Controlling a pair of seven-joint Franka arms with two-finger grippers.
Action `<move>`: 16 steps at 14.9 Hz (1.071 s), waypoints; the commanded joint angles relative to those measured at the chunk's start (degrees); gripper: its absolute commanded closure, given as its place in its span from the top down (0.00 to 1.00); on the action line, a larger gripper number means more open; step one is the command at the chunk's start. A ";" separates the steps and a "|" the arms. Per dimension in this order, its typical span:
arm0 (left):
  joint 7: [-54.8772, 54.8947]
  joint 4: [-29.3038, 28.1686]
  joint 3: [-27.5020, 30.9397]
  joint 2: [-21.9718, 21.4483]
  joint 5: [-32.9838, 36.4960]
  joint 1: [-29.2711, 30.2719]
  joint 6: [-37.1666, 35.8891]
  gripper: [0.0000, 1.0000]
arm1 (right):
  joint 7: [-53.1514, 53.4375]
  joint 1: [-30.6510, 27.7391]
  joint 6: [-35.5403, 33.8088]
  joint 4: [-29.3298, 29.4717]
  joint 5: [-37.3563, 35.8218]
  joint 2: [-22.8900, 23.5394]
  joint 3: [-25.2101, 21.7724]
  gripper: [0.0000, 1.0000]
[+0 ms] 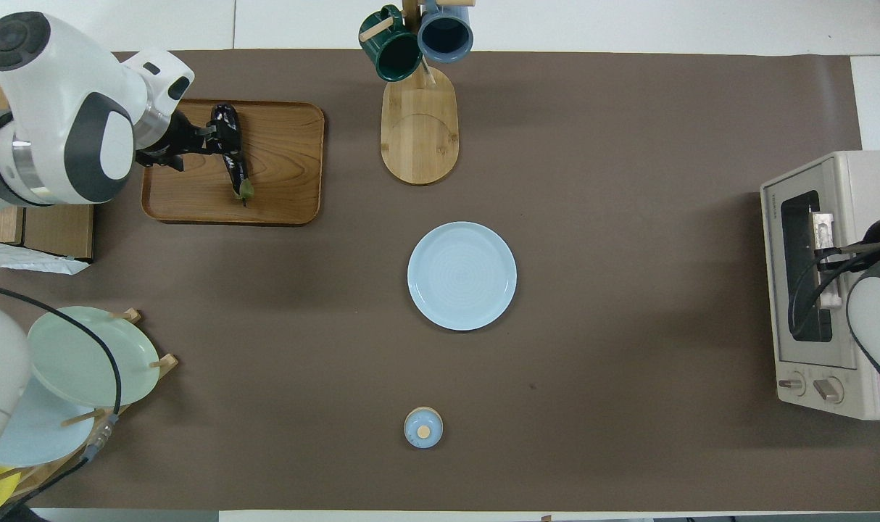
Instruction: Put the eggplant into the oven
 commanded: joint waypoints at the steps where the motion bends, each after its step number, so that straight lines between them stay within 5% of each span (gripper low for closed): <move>1: -0.60 4.83 1.23 4.33 0.16 -0.70 3.54 1.00 | 0.93 -0.57 1.29 -1.64 -1.13 -0.66 0.50 0.00; 6: -0.42 1.75 1.14 5.12 3.24 -0.61 10.05 1.00 | 1.54 0.31 7.42 -4.62 -0.25 0.13 0.59 0.00; 16: -0.07 -2.02 1.06 4.51 3.15 -0.79 14.79 0.79 | 5.85 5.49 15.51 -7.26 3.18 5.22 0.77 0.00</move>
